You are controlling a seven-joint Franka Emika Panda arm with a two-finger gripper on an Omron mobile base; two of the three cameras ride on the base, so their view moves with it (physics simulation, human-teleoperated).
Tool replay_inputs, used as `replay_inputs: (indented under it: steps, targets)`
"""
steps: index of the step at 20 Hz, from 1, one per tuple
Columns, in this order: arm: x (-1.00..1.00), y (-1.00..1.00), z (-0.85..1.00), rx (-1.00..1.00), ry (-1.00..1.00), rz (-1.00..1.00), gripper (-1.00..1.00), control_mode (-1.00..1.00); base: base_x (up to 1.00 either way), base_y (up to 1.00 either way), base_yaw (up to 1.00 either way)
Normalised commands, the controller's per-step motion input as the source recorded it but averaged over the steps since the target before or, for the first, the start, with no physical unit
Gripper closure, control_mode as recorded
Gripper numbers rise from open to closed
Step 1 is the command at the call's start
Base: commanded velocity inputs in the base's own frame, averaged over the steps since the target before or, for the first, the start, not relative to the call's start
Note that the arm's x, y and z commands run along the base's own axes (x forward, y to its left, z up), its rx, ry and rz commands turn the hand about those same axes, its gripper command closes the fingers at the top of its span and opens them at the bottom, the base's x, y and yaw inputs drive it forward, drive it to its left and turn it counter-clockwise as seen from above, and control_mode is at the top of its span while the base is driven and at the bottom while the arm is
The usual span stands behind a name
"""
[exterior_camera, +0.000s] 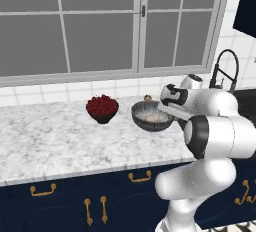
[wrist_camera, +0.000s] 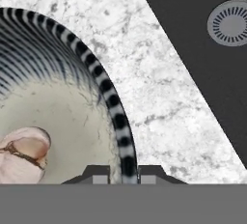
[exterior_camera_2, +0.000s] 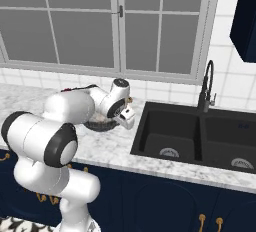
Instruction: Pick the garlic from the sink and place it in the bowl. Then pick the bowl and place it in the microwave. Then close the microwave door and press the start button.
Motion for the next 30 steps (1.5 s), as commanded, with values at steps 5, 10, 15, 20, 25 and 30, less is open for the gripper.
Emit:
replay_inputs:
  steps: [5,10,15,20,25,30]
  targets:
    - [-0.28,0.00,0.20,0.00,0.00,-0.79,1.00,-1.00,0.00,0.00,0.00]
    - [-0.17,-0.02,0.23,0.02,0.01,-0.89,1.00,-1.00,0.00,0.00,0.00]
    - [-0.39,0.00,0.35,0.24,0.01,-0.89,1.00,-1.00,0.00,0.00,0.00]
    - [-0.58,0.04,0.59,0.21,-0.02,-0.60,1.00,-1.00,0.00,0.00,0.00]
    - [-0.77,0.01,0.84,0.04,-0.10,-0.22,1.00,-1.00,0.00,0.00,0.00]
    - [-0.87,0.00,0.97,-0.05,-0.13,0.02,1.00,-1.00,0.00,0.00,0.00]
